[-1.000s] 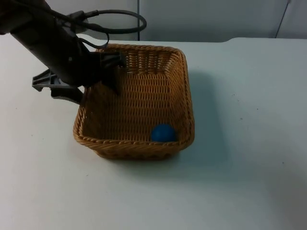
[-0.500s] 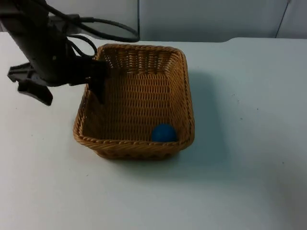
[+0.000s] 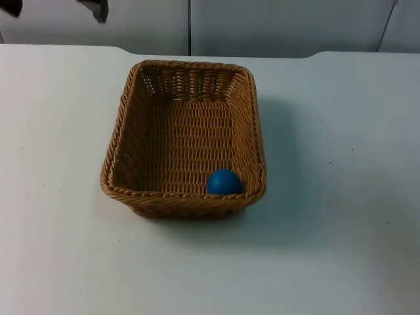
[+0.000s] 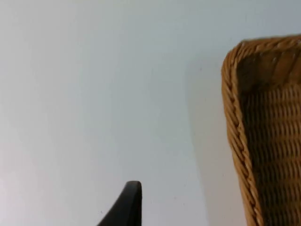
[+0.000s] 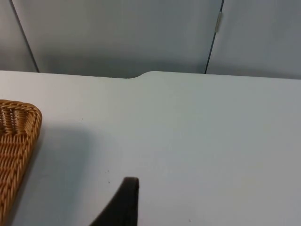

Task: Pick up the basket with the left hand and place the ball into the basket with the right hand.

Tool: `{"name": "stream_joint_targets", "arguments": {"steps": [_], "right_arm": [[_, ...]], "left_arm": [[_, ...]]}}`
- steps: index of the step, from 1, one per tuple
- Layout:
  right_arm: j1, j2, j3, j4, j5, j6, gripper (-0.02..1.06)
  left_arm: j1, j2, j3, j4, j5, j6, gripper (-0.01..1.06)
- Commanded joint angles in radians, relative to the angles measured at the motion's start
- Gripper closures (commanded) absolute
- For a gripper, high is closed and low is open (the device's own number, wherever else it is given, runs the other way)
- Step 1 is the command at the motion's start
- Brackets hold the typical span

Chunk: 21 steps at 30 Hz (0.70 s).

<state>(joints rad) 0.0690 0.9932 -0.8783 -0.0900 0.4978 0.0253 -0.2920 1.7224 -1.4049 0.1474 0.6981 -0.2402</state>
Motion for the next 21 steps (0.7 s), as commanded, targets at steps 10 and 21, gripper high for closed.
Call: {"name": "stream_joint_targets", "arguments": {"steps": [10,21], "right_arm": [[-0.003,0.001,0.006,-0.008,-0.016,0.023,0.04],[-0.003,-0.074,0.006,-0.013,-0.015,0.044,0.04]], "left_arm": [[-0.007,-0.212,-0.004,0.098,0.098,-0.01,0.08],[-0.007,-0.346,0.01,0.119,0.125,0.023,0.08]]}}
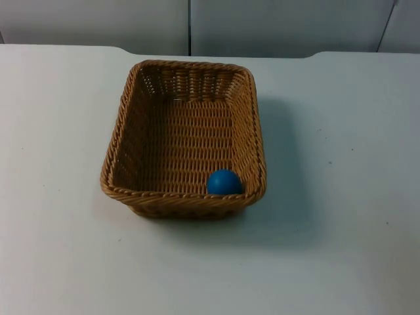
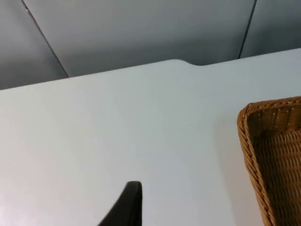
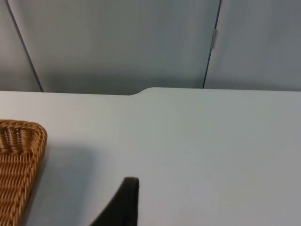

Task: Pick up the basket with the left hand and place the ball into the basket with the right hand.

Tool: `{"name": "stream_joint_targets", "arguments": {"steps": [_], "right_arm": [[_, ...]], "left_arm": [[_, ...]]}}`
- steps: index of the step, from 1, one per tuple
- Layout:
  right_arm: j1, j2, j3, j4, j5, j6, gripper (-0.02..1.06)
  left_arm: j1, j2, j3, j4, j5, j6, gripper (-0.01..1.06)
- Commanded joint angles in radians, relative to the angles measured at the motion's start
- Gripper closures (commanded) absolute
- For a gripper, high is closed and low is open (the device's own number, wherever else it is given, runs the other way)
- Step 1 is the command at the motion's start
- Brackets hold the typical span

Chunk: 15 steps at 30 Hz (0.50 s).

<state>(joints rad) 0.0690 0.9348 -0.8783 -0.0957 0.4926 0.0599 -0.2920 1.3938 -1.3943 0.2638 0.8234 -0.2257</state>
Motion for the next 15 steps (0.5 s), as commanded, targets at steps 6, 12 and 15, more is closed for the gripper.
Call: {"name": "stream_joint_targets", "arguments": {"steps": [6,12,15], "right_arm": [[-0.003,-0.122,0.006,-0.015,0.07,0.031,0.04],[-0.003,-0.225,0.006,-0.092,0.213,0.088,0.04],[-0.003,-0.282,0.006,-0.108,0.256,0.098,0.04]], "left_arm": [[-0.007,-0.183,0.123,-0.007,-0.037,0.013,0.08],[-0.007,-0.383,0.283,0.043,-0.033,-0.046,0.08],[-0.007,-0.491,0.34,0.057,-0.031,-0.044,0.08]]}}
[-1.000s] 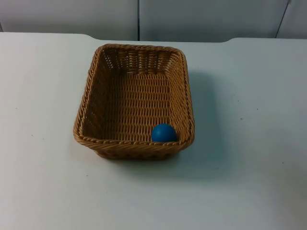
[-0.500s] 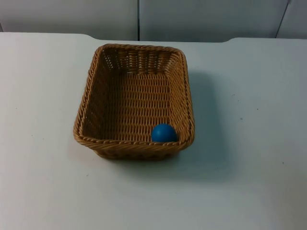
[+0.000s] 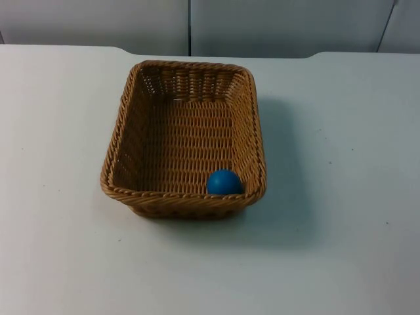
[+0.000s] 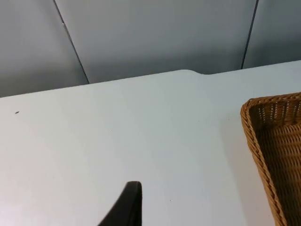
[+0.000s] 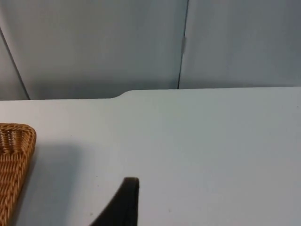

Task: Pick up the basket with the left hand and place the ball into the basket with the right hand.

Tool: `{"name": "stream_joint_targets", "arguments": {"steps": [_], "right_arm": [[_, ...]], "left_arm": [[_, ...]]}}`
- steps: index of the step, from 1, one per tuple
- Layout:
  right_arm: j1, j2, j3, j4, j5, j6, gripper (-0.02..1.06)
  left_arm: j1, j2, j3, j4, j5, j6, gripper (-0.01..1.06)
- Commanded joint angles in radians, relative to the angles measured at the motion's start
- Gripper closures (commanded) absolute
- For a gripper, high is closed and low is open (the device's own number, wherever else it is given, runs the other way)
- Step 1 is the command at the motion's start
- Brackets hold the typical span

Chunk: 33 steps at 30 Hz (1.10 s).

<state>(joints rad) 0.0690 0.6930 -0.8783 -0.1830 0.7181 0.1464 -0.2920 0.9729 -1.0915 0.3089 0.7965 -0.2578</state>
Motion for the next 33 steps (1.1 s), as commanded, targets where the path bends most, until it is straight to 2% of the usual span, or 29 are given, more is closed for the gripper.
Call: {"name": "stream_joint_targets", "arguments": {"steps": [1,7,12,13,15,17,18,19,22,26,33], "right_arm": [[-0.003,-0.04,0.006,-0.021,0.031,0.012,0.04],[-0.003,-0.133,0.012,-0.006,0.086,0.007,0.04],[-0.003,-0.218,0.055,0.008,0.086,0.007,0.04],[-0.001,-0.255,0.075,0.008,0.098,0.007,0.04],[0.017,-0.332,0.102,0.015,0.11,-0.01,0.04],[0.041,-0.413,0.127,0.062,0.129,-0.082,0.04],[0.041,-0.413,0.127,0.062,0.129,-0.082,0.04],[0.05,-0.456,0.13,0.101,0.16,-0.126,0.04],[0.054,-0.51,0.13,0.104,0.252,-0.129,0.04],[0.054,-0.545,0.13,0.107,0.309,-0.129,0.04],[0.054,-0.624,0.13,0.109,0.328,-0.12,0.04]], "left_arm": [[-0.007,-0.07,0.038,0.012,-0.004,-0.012,0.08],[-0.007,-0.256,0.127,0.006,0.011,-0.005,0.08],[-0.007,-0.349,0.173,0.001,0.016,0.002,0.08],[-0.007,-0.376,0.191,-0.011,0.018,0.032,0.08],[-0.007,-0.437,0.225,-0.1,0.018,0.172,0.08],[-0.007,-0.484,0.259,-0.202,0.018,0.294,0.08],[-0.007,-0.484,0.259,-0.202,0.018,0.294,0.08],[-0.007,-0.513,0.279,-0.261,0.018,0.327,0.08],[-0.007,-0.542,0.292,-0.284,0.047,0.329,0.08],[-0.007,-0.557,0.292,-0.291,0.096,0.329,0.08],[-0.007,-0.613,0.292,-0.302,0.13,0.327,0.08]]}}
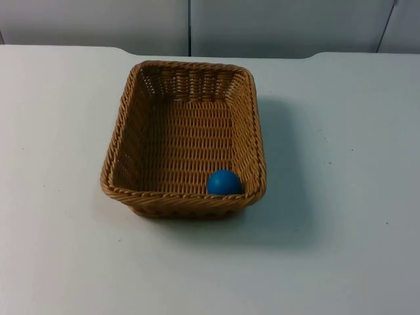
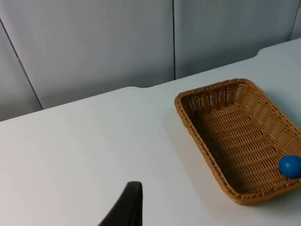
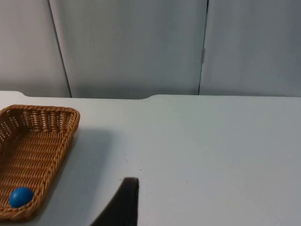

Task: Pick up the basket with the left hand and place the ball into the basket with the right hand.

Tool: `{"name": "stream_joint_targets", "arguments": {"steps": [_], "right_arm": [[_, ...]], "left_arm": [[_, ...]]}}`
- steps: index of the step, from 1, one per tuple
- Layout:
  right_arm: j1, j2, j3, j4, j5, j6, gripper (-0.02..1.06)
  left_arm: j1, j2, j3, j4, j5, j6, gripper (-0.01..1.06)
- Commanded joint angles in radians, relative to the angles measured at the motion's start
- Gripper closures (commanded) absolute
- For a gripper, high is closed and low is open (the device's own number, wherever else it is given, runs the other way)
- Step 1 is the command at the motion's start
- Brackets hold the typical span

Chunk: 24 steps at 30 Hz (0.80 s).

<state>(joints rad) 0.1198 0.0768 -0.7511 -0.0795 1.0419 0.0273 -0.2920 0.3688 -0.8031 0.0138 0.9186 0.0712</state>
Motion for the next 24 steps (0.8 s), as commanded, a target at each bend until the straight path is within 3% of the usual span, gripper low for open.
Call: {"name": "stream_joint_targets", "arguments": {"steps": [1,7,17,24], "right_arm": [[0.004,-0.02,0.003,0.006,0.015,-0.001,0.04],[0.004,-0.058,0.003,0.006,0.074,-0.001,0.04],[0.004,-0.077,0.003,-0.006,0.085,-0.008,0.04],[0.004,-0.077,0.003,-0.012,0.098,-0.008,0.04]], "left_arm": [[-0.007,-0.018,0.004,-0.007,0.028,-0.002,0.08],[-0.007,-0.09,0.028,-0.005,0.069,0.0,0.08],[-0.007,-0.192,0.204,-0.028,0.083,-0.003,0.08],[-0.007,-0.208,0.239,-0.028,0.079,-0.003,0.08]]}}
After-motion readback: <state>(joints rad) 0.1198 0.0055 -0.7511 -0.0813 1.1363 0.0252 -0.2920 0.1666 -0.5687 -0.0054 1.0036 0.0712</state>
